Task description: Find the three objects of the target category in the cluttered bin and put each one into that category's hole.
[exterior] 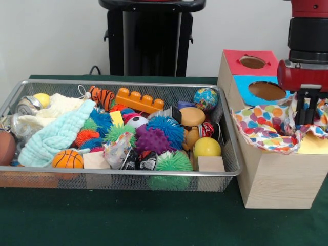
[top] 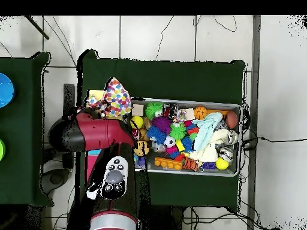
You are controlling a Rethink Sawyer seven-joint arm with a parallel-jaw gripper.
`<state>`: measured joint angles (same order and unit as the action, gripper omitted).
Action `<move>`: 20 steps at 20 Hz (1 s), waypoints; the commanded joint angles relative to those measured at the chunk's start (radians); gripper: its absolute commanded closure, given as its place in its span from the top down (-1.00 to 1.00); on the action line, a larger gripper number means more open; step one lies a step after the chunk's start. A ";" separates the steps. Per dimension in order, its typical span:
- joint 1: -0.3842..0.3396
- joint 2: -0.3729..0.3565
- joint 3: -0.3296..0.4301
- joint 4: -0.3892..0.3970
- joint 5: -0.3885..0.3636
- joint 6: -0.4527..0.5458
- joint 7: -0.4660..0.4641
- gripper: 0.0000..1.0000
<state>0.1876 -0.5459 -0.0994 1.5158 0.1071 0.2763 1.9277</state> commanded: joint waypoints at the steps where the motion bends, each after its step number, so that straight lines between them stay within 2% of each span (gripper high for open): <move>1: -0.018 0.104 0.052 -0.011 -0.030 0.077 0.076 -1.00; 6: -0.010 0.039 -0.002 0.052 -0.059 0.084 0.073 -1.00; 10: -0.042 -0.010 -0.013 0.103 -0.084 0.099 0.036 -1.00; 16: -0.104 -0.029 0.024 0.153 -0.118 0.071 -0.001 -1.00; 20: -0.128 -0.028 0.046 0.157 -0.140 0.068 -0.003 -1.00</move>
<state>0.1234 -0.5860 -0.1115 1.5657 0.0452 0.2759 1.9277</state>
